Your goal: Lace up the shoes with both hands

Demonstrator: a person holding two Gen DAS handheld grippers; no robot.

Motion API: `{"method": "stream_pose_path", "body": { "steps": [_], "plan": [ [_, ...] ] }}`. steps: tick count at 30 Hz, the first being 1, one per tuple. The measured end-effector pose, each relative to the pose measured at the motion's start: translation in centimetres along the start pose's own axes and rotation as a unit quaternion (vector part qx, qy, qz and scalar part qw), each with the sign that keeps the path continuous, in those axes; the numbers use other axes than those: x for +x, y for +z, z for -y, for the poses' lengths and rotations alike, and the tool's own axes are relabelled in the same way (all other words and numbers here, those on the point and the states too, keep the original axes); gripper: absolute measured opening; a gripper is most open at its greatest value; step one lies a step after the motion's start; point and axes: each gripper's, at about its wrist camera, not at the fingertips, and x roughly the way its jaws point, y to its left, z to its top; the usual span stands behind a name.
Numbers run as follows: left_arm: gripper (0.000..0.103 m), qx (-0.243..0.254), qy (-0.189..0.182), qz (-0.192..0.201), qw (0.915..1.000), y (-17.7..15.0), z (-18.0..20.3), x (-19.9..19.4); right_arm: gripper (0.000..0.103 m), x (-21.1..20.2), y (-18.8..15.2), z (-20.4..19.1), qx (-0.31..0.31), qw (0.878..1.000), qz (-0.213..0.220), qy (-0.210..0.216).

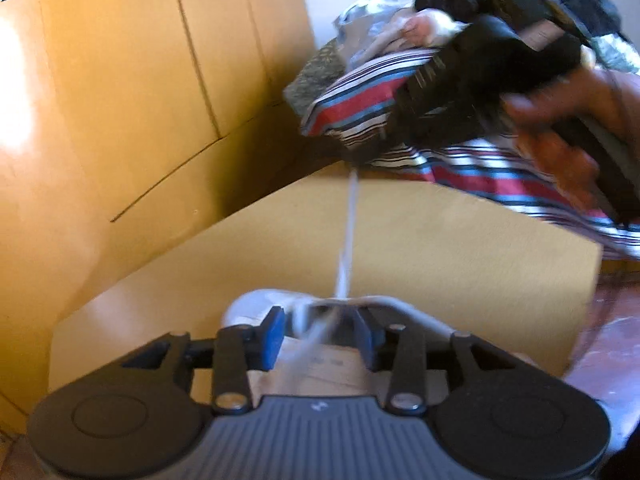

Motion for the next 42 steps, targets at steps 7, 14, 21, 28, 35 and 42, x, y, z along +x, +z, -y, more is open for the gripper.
{"method": "stream_pose_path", "body": {
  "steps": [7, 14, 21, 28, 35, 42],
  "plan": [
    [0.048, 0.01, 0.031, -0.028, 0.9991, -0.4, 0.7, -0.3, 0.003, -11.6, 5.5, 4.8, -0.067, 0.967, 0.196, -0.147],
    [0.053, 0.016, 0.047, -0.046, 0.9977, -0.9, 0.1, -0.2, 0.003, -20.7, 6.8, 9.8, -0.078, 0.912, 0.294, -0.276],
    [0.053, 0.004, 0.037, -0.064, 0.9972, -0.7, -0.2, 0.5, 0.003, -25.5, 6.7, 11.5, -0.128, 0.861, 0.316, -0.376],
    [0.054, 0.0, 0.031, -0.075, 0.9967, -0.7, -0.2, 0.7, 0.003, -23.9, 9.9, 3.8, -0.218, 0.841, 0.3, -0.394],
    [0.057, -0.012, 0.036, -0.083, 0.9958, -0.6, -1.0, 0.7, 0.003, -25.2, 10.1, 0.0, -0.244, 0.825, 0.308, -0.406],
    [0.056, -0.033, 0.006, -0.076, 0.9965, 0.4, -1.3, -1.5, 0.003, -22.7, 7.1, -8.8, -0.297, 0.884, 0.265, -0.245]
  ]
}}
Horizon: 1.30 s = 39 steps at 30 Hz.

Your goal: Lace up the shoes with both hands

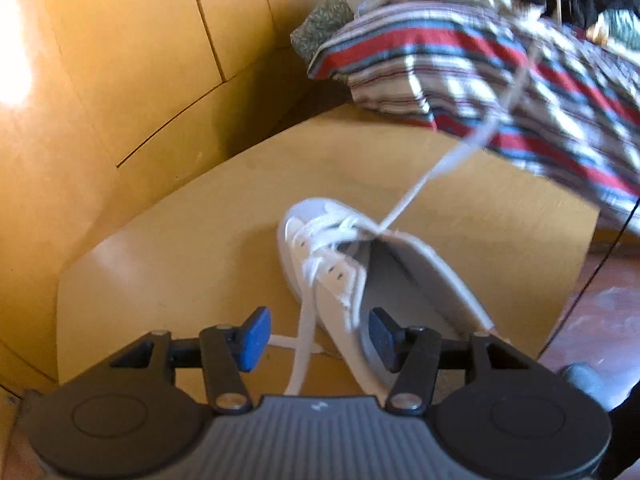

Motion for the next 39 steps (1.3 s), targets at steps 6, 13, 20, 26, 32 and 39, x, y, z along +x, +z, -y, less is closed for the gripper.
{"method": "stream_pose_path", "body": {
  "steps": [6, 13, 20, 26, 32, 39],
  "plan": [
    [0.057, -0.021, -0.006, 0.042, 0.9989, 0.3, -1.1, -2.3, 0.003, 3.3, -4.0, -13.5, -0.007, 0.964, -0.108, 0.243],
    [0.057, -0.06, -0.059, 0.079, 0.9933, 1.1, -2.1, -2.3, 0.004, 6.0, -10.6, -26.8, -0.102, 0.892, -0.202, 0.391],
    [0.038, -0.06, -0.085, 0.087, 0.9908, 1.9, -2.4, -1.2, 0.004, 8.3, -13.5, -28.0, -0.036, 0.868, -0.241, 0.432],
    [0.024, -0.085, -0.119, 0.091, 0.9852, 2.4, -2.9, -0.6, 0.004, 9.3, -14.9, -28.0, 0.019, 0.855, -0.254, 0.453],
    [0.024, -0.11, -0.135, 0.094, 0.9801, 2.6, -3.0, 0.0, 0.004, 8.9, -14.9, -29.9, 0.031, 0.834, -0.254, 0.489],
    [0.003, -0.11, -0.128, 0.093, 0.9814, 2.4, -2.7, 0.4, 0.013, 9.3, -14.4, -31.9, 0.042, 0.83, -0.266, 0.489]
  ]
}}
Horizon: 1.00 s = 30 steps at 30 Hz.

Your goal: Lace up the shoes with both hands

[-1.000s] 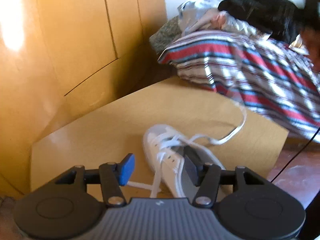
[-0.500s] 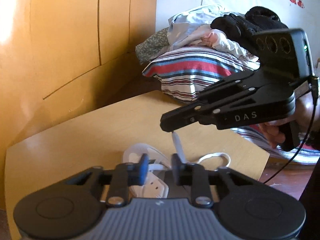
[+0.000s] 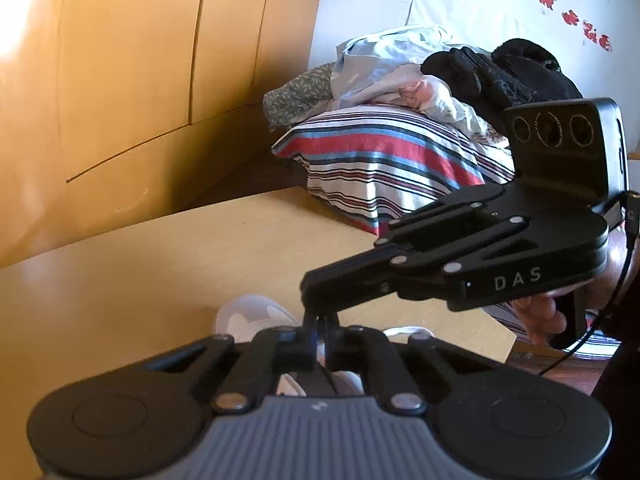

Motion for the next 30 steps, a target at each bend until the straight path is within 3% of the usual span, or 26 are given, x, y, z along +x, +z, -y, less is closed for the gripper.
{"method": "stream_pose_path", "body": {
  "steps": [1, 3, 6, 9, 11, 13, 16, 17, 19, 23, 30],
  "plan": [
    [0.003, -0.002, 0.001, 0.0, 1.0, 0.0, -0.1, 0.0, 0.028, -0.3, 0.3, 0.2, 0.008, 1.0, 0.004, -0.006],
    [0.003, -0.022, 0.007, 0.008, 0.9997, -0.1, -0.8, -0.1, 0.036, -2.6, 1.0, 1.2, 0.012, 1.0, 0.022, -0.019],
    [0.003, -0.071, 0.006, 0.023, 0.9972, -0.1, -2.3, -0.4, 0.037, -3.0, 1.3, 0.7, -0.022, 0.998, 0.023, -0.051],
    [0.003, -0.129, -0.004, 0.042, 0.9908, -0.2, -3.9, -0.8, 0.037, -2.6, 0.5, -0.9, -0.086, 0.993, -0.008, -0.075],
    [0.003, -0.179, -0.032, 0.056, 0.9818, -0.5, -4.8, -0.9, 0.037, -1.9, -0.1, -2.4, -0.127, 0.987, -0.019, -0.096],
    [0.003, -0.198, -0.052, 0.061, 0.9768, -0.6, -5.0, -0.8, 0.037, -0.1, -0.4, -3.9, -0.163, 0.981, -0.036, -0.095],
    [0.003, -0.216, -0.08, 0.062, 0.9711, -0.7, -4.9, -0.5, 0.033, 1.0, -0.4, -4.6, -0.164, 0.982, -0.04, -0.081],
    [0.003, -0.217, -0.083, 0.061, 0.9708, -0.7, -4.8, -0.5, 0.016, 1.2, -0.1, -4.7, -0.157, 0.984, -0.037, -0.081],
    [0.004, -0.217, -0.09, 0.061, 0.9701, -0.8, -4.7, -0.4, 0.005, 1.5, 0.3, -4.8, -0.143, 0.985, -0.038, -0.085],
    [0.011, -0.224, -0.089, 0.063, 0.9686, -0.7, -4.8, -0.5, 0.004, 0.4, 0.0, -4.6, -0.141, 0.985, -0.041, -0.087],
    [0.012, -0.239, -0.078, 0.071, 0.9652, -1.0, -5.4, -1.1, 0.004, 0.1, -0.1, -5.1, -0.133, 0.984, -0.052, -0.104]
  ]
}}
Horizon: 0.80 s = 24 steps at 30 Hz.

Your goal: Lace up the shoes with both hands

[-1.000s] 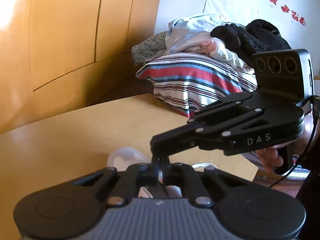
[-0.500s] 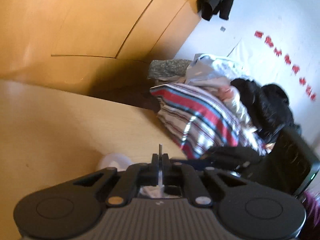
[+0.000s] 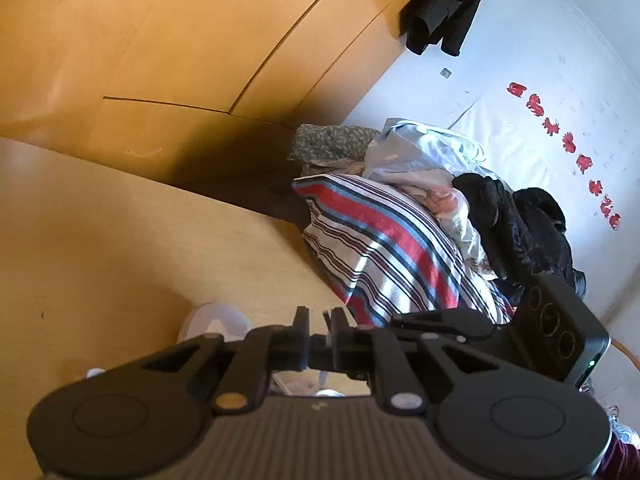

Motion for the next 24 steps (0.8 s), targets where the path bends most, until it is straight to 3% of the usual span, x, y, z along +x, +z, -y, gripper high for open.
{"method": "stream_pose_path", "body": {
  "steps": [20, 22, 24],
  "plan": [
    [0.009, -0.022, -0.016, -0.012, 0.9995, -0.3, -0.4, 1.0, 0.004, -2.7, -2.1, -0.6, -0.026, 1.0, -0.017, 0.007],
    [0.002, -0.018, -0.017, -0.017, 0.9995, -0.3, -0.3, 1.1, 0.004, -2.7, -2.2, -0.7, -0.027, 0.999, -0.018, 0.008],
    [0.002, -0.013, -0.013, -0.018, 0.9997, -0.4, -0.2, 1.1, 0.004, -2.4, -2.2, -0.7, -0.027, 0.999, -0.02, 0.007]
  ]
}}
